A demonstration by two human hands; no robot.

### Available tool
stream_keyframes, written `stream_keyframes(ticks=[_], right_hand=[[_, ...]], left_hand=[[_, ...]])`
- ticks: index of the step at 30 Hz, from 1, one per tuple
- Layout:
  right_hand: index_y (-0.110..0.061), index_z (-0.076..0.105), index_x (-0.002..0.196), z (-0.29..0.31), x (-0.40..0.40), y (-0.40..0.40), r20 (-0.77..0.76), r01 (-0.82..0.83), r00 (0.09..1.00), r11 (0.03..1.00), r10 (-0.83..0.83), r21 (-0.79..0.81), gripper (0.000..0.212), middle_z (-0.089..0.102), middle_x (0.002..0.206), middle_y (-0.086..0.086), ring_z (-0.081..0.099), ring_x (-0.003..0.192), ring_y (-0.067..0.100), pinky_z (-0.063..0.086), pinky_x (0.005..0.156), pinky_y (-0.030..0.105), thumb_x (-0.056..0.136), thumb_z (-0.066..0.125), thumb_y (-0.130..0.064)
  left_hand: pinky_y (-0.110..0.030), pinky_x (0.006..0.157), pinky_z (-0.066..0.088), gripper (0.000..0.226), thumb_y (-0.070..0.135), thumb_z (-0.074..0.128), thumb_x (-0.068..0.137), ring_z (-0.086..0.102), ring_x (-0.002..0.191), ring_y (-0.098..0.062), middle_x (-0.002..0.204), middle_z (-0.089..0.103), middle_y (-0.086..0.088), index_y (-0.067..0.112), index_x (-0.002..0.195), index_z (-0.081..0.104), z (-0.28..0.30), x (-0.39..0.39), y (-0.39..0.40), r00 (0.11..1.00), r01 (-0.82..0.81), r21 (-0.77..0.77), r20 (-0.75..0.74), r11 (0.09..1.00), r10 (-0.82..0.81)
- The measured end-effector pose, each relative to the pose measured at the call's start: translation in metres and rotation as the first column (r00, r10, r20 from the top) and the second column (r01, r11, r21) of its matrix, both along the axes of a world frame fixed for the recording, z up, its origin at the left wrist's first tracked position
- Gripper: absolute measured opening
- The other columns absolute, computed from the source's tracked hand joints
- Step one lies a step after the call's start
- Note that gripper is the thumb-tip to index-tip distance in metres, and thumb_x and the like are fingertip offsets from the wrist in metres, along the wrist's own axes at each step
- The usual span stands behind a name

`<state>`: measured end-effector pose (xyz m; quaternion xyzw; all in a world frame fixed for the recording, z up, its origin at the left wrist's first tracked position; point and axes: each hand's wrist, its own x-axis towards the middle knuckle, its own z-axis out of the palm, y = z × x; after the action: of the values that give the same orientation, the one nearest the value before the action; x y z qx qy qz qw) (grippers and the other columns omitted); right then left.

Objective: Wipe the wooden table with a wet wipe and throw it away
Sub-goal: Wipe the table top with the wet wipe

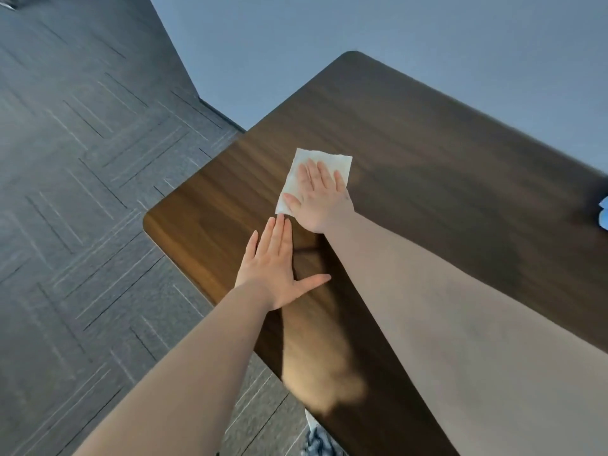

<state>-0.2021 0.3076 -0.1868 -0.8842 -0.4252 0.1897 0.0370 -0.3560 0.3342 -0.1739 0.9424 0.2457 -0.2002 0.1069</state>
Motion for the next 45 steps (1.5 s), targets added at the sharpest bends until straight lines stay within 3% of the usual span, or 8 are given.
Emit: stream_keyframes(ticks=[9,18,24,30,38,45], right_hand=[[-0.016,-0.009,0.151,-0.001,-0.002,0.041,0.033,-0.061,0.998,0.998,0.062,-0.034,0.069,-0.011,0.161,0.003,-0.011,0.148,0.021,-0.007,0.118,0.044,0.097,0.009,-0.056],[-0.017,-0.007,0.151,0.003,-0.003,-0.030,0.005,0.006,1.000,1.000,-0.006,-0.029,0.069,-0.010,0.161,0.001,-0.010,0.148,0.018,-0.007,0.118,0.041,0.097,0.010,-0.055],[-0.017,-0.006,0.152,0.003,0.005,-0.147,-0.005,0.185,0.983,0.982,-0.186,-0.025,0.069,-0.010,0.161,-0.002,-0.010,0.148,0.016,-0.008,0.117,0.040,0.097,0.012,-0.056],[-0.020,-0.010,0.151,0.004,0.006,-0.324,-0.016,0.421,0.906,0.904,-0.423,-0.069,0.070,-0.014,0.160,-0.004,-0.014,0.147,0.014,-0.010,0.118,0.038,0.095,0.009,-0.058],[-0.022,-0.015,0.150,0.007,-0.028,-0.576,0.006,0.750,0.653,0.646,-0.757,-0.144,0.071,-0.017,0.159,-0.003,-0.015,0.146,0.012,-0.011,0.118,0.036,0.094,0.008,-0.060],[-0.022,-0.013,0.151,0.009,-0.061,-0.711,0.024,0.886,0.449,0.442,-0.893,-0.144,0.071,-0.014,0.160,-0.003,-0.012,0.147,0.013,-0.009,0.118,0.037,0.095,0.010,-0.059]], left_hand=[[-0.044,0.119,-0.008,0.108,0.082,0.028,0.074,-0.022,0.144,-0.020,0.157,-0.023,-0.001,0.019,0.146,-0.022,0.004,0.002,0.002,1.000,-0.008,-0.087,-0.004,0.996,0.008],[-0.043,0.120,-0.001,0.112,0.086,0.023,0.073,-0.013,0.147,-0.022,0.160,-0.014,-0.006,0.012,0.149,-0.012,0.008,-0.001,-0.003,1.000,0.020,0.006,0.004,1.000,-0.020],[-0.036,0.118,0.000,0.106,0.081,0.016,0.076,-0.009,0.147,-0.018,0.160,-0.011,-0.005,0.010,0.150,-0.009,0.016,0.001,-0.055,0.976,0.216,0.059,-0.022,0.975,-0.215],[-0.034,0.119,0.001,0.108,0.081,0.012,0.073,-0.010,0.147,-0.015,0.160,-0.012,-0.005,0.008,0.150,-0.007,0.012,0.027,-0.165,0.927,0.367,0.060,0.052,0.928,-0.370],[-0.034,0.119,0.001,0.107,0.080,0.015,0.074,-0.011,0.147,-0.015,0.160,-0.012,-0.004,0.009,0.150,-0.007,0.018,0.061,-0.321,0.809,0.584,0.048,0.050,0.810,-0.586],[-0.035,0.120,0.002,0.110,0.082,0.009,0.068,-0.012,0.147,-0.014,0.160,-0.013,-0.003,0.010,0.150,-0.007,0.012,0.065,-0.427,0.712,0.700,0.028,0.049,0.713,-0.701]])
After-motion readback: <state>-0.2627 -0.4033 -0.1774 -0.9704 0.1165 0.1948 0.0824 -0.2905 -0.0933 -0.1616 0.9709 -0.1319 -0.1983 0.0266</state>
